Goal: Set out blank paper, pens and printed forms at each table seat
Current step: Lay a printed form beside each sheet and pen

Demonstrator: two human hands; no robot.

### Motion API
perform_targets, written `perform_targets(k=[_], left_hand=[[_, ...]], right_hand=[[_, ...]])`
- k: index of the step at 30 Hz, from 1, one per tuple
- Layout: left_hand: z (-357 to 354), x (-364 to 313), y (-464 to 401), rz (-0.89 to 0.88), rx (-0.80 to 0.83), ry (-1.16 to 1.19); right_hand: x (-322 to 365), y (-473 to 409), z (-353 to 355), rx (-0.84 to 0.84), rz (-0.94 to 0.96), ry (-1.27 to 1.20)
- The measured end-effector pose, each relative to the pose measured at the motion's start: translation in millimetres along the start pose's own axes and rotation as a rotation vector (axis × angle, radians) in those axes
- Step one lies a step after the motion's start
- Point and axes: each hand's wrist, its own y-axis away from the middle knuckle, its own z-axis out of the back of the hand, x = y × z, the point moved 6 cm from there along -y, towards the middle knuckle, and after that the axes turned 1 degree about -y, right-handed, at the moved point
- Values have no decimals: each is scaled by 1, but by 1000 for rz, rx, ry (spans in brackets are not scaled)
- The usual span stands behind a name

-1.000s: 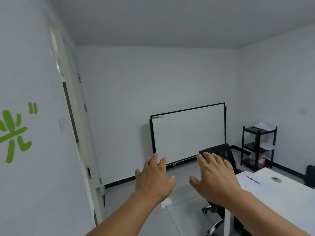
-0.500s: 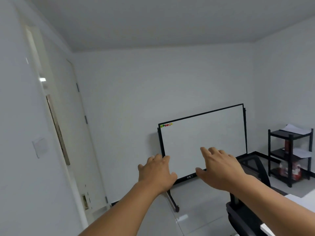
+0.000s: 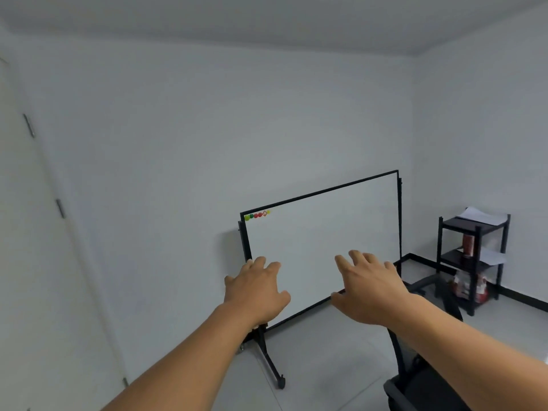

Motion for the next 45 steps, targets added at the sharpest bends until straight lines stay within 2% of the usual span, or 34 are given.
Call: perform_targets(k=[7, 14, 20, 26, 35, 45], left_hand=[[-45, 41, -166, -160, 72, -4], [-64, 30, -310, -302, 102, -6], [-93, -32, -429, -414, 85, -3], [-120, -89, -551, -432, 110, -15], [-135, -163, -701, -510, 113, -21], [-197, -250, -892, -690, 125, 1]], right_hand=[[0, -154, -43, 49, -143, 58], [-39, -259, -63, 50, -267, 85], [-120, -337, -95, 57, -380, 83], [-203, -431, -133, 77, -450, -3], [-302, -544, -147, 78, -507, 38], [-417, -687, -205, 120, -640, 92]])
